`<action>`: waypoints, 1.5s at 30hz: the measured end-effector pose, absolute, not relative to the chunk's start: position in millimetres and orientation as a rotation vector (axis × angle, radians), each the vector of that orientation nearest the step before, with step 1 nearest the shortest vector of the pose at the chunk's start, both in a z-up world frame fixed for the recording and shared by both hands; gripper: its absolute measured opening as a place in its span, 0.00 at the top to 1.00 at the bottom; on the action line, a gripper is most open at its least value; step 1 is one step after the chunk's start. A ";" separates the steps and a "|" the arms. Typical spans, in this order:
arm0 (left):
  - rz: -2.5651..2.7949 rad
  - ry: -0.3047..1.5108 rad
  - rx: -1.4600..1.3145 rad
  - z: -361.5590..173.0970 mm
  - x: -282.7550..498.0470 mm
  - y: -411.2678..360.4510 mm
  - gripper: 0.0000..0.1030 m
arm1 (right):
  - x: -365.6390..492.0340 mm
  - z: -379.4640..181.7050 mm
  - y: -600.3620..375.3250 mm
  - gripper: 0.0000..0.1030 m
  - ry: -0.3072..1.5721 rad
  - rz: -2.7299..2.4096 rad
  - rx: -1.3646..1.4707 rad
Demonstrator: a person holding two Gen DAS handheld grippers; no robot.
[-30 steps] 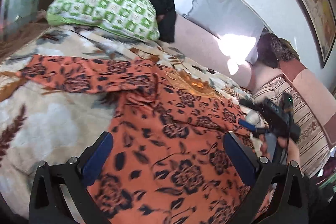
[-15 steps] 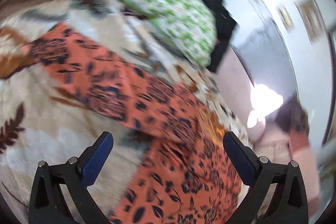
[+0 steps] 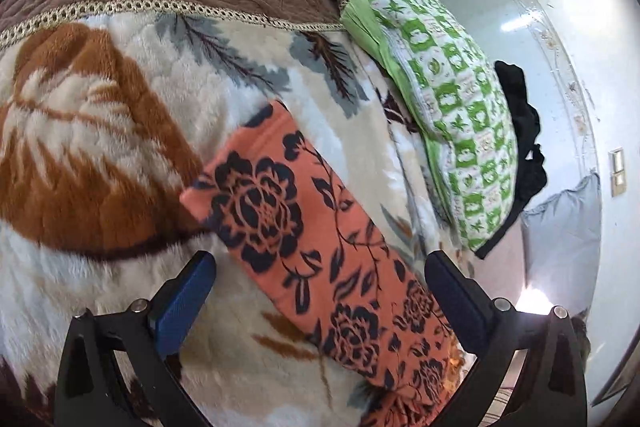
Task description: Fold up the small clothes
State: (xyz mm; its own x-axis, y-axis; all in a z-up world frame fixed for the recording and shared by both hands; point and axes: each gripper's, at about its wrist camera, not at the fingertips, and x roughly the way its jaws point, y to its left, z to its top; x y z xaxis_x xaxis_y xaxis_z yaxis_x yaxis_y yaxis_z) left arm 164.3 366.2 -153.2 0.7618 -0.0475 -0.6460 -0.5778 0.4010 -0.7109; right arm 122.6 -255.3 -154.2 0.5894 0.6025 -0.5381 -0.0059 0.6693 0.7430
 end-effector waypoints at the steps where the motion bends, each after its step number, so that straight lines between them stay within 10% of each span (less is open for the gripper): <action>1: 0.383 0.655 -1.123 -153.8 167.0 368.2 0.14 | 122.8 -153.8 -255.2 0.12 0.879 0.397 0.766; 4: 0.397 0.735 -1.105 -159.9 183.1 373.1 0.95 | 122.8 -152.8 -256.9 0.12 0.870 0.388 0.760; 5: 0.398 0.746 -1.109 -161.4 184.7 375.7 0.96 | 122.9 -153.0 -258.3 0.12 0.869 0.385 0.759; 21: 0.340 0.448 -0.533 66.2 184.8 341.9 0.97 | 113.6 -159.7 -281.9 0.12 0.816 0.379 0.830; 31: -0.086 0.442 -0.212 140.4 227.7 115.4 0.97 | 98.4 -161.2 -315.2 0.12 0.754 0.368 0.920; 39: -0.403 0.592 -0.076 85.6 249.5 -92.8 0.95 | 87.0 -161.7 -348.8 0.12 0.698 0.331 1.006; 40: -0.416 0.641 -0.062 65.7 253.9 -110.7 0.87 | 86.0 -162.8 -352.1 0.12 0.698 0.327 1.016; 42: -0.455 0.813 0.013 6.5 269.2 -148.6 0.38 | 84.6 -163.0 -356.9 0.12 0.693 0.321 1.034; 45: -0.446 0.997 0.074 -66.9 269.1 -152.5 0.29 | 83.0 -161.2 -363.1 0.12 0.684 0.306 1.031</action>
State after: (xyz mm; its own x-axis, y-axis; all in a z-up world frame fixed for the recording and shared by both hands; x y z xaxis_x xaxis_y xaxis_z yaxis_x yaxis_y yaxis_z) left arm 269.1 -152.5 -66.9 0.4609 -0.3289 -0.8243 0.3958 0.9075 -0.1408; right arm 83.0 -363.1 -161.2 0.7553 0.5371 -0.3755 0.0777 0.4955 0.8651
